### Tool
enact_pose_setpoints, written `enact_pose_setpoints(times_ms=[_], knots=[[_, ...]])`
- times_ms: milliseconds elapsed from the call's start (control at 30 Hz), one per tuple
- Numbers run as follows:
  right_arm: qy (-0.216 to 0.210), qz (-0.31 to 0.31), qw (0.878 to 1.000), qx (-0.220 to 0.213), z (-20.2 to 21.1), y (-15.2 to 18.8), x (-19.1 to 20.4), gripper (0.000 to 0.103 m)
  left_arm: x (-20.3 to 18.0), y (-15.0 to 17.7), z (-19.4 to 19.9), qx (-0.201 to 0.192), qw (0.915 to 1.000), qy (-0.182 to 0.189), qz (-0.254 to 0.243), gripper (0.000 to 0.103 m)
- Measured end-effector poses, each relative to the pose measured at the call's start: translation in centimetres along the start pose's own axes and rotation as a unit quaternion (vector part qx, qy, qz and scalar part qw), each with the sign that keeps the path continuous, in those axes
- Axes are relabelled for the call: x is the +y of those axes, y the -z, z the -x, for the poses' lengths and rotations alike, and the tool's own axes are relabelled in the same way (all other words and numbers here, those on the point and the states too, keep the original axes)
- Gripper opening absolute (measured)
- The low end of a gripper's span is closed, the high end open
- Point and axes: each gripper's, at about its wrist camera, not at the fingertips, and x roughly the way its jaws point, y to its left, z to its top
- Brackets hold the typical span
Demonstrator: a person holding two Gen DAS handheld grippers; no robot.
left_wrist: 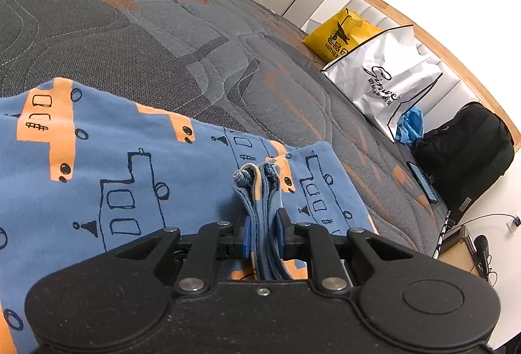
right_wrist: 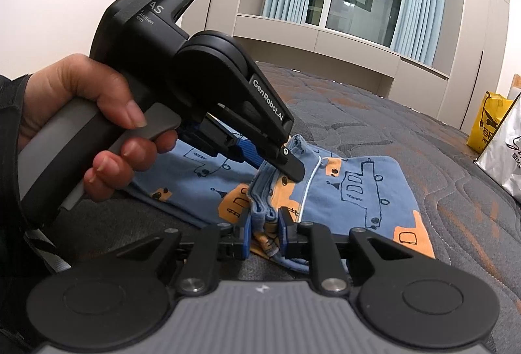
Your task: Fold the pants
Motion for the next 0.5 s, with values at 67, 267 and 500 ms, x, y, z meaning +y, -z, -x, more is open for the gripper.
enact_pose_setpoints(times_ms=[67,267,500], knots=[[0.0,0.0,1.0,0.0,0.0,0.0,0.0,0.021,0.0,0.0,0.0,0.0,1.0,0.002,0.004,0.017],[0.002,-0.016,1.0,-0.006,0.4,0.0,-0.2,0.019,0.2,-0.2,0.4,-0.009,0.9996,0.001,0.028,0.015],[0.0,-0.025,0.999,-0.025,0.6,-1.2,0.6,0.017,-0.3,-1.0,3.2,-0.042,0.999,0.014,0.005,0.008]])
